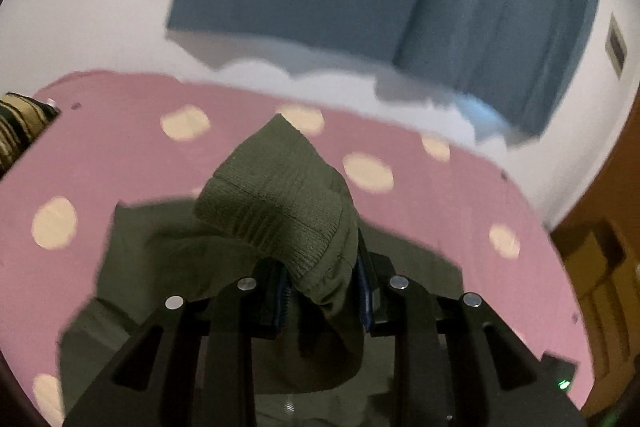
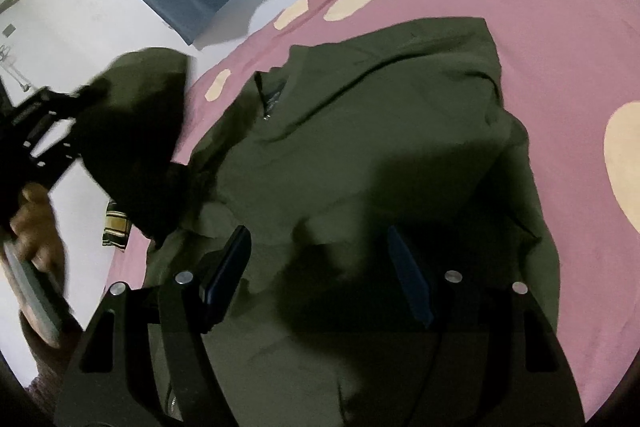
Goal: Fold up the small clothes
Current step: 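Fold the held sleeve across the jacket front toward the right gripper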
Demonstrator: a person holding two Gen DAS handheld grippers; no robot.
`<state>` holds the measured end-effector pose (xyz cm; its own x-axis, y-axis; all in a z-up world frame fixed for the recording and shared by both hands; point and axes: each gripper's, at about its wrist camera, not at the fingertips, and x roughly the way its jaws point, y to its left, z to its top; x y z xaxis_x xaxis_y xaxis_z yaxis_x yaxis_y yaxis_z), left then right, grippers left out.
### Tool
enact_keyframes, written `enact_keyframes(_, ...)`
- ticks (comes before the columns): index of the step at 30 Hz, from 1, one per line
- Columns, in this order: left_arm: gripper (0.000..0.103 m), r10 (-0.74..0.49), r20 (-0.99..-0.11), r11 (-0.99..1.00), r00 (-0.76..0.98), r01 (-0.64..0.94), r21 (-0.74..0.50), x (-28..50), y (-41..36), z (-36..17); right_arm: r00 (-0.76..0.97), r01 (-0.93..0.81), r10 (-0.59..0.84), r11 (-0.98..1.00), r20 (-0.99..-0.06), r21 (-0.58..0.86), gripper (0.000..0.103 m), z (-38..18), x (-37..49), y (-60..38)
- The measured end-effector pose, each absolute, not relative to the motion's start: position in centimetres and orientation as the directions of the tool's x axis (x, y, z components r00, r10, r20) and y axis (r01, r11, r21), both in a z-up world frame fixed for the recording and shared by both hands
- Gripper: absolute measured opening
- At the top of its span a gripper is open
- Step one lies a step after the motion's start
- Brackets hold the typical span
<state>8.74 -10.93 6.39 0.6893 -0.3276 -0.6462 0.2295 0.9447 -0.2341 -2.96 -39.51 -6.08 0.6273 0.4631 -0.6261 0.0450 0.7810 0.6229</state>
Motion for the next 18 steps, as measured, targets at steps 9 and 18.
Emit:
enact_keyframes(9,0.064,-0.32,-0.74,0.934,0.592,0.329,-0.141,6.7,-17.3,-0.6,0.609,0.069,0.501,0.739,-0.615,0.67,0.071,-7.5,-2.9,-40.6)
enact_keyframes(18,0.084,-0.457,-0.617,0.877,0.64,0.439,-0.195,2.9,-15.3,4.5,0.613,0.1,0.526,0.688,-0.589,0.718,0.072,-8.2,-3.1,-42.0)
